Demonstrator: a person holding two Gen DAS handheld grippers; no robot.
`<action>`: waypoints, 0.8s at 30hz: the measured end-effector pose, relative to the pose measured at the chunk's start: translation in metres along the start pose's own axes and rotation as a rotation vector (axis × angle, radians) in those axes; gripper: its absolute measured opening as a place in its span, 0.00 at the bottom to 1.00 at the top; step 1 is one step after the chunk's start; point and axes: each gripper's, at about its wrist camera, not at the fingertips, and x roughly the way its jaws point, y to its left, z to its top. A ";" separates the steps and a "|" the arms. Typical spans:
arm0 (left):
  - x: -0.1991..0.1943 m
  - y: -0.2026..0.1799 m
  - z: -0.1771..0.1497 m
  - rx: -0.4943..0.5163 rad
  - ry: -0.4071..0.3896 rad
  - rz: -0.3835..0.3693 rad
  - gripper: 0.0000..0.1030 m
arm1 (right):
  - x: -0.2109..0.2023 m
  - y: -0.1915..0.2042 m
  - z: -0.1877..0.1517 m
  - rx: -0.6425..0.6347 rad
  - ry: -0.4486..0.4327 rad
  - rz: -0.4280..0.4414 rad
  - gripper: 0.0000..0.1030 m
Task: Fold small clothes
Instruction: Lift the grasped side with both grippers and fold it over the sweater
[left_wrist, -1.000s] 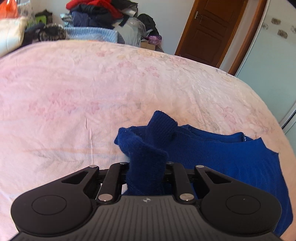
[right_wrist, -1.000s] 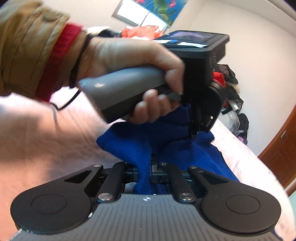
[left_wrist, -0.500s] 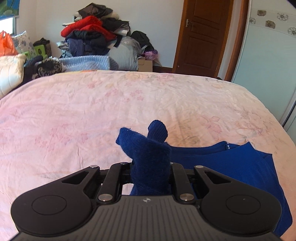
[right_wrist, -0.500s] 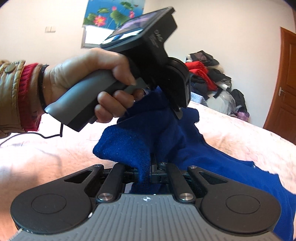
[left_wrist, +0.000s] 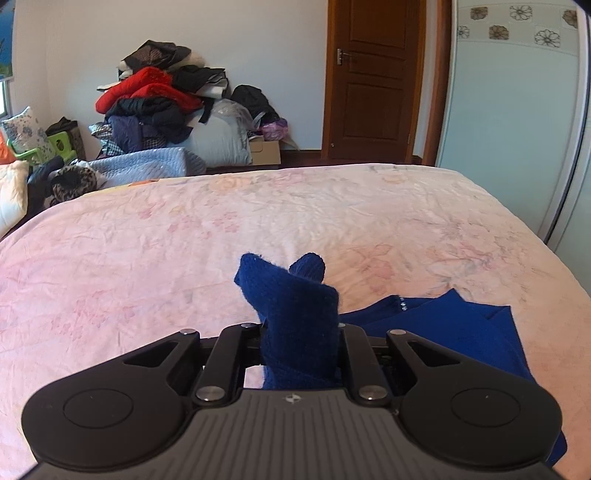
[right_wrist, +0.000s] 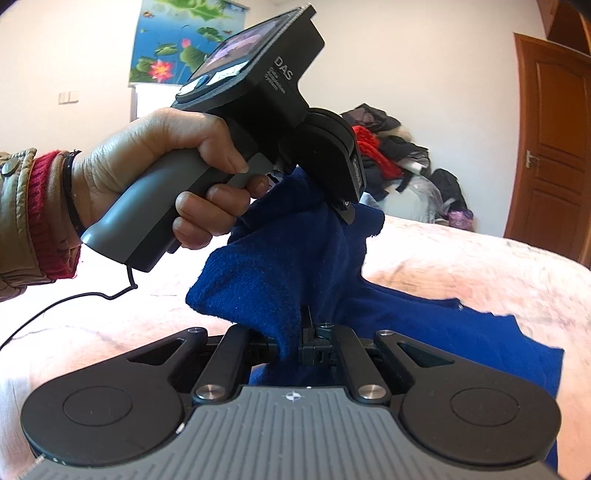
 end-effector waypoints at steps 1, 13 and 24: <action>0.000 -0.004 0.001 0.005 -0.003 -0.002 0.14 | -0.003 -0.002 -0.002 0.008 -0.001 -0.006 0.07; 0.011 -0.055 0.011 0.046 -0.004 -0.047 0.14 | -0.026 -0.033 -0.018 0.108 -0.012 -0.065 0.07; 0.041 -0.120 0.012 0.094 0.017 -0.112 0.14 | -0.040 -0.079 -0.037 0.247 -0.010 -0.131 0.07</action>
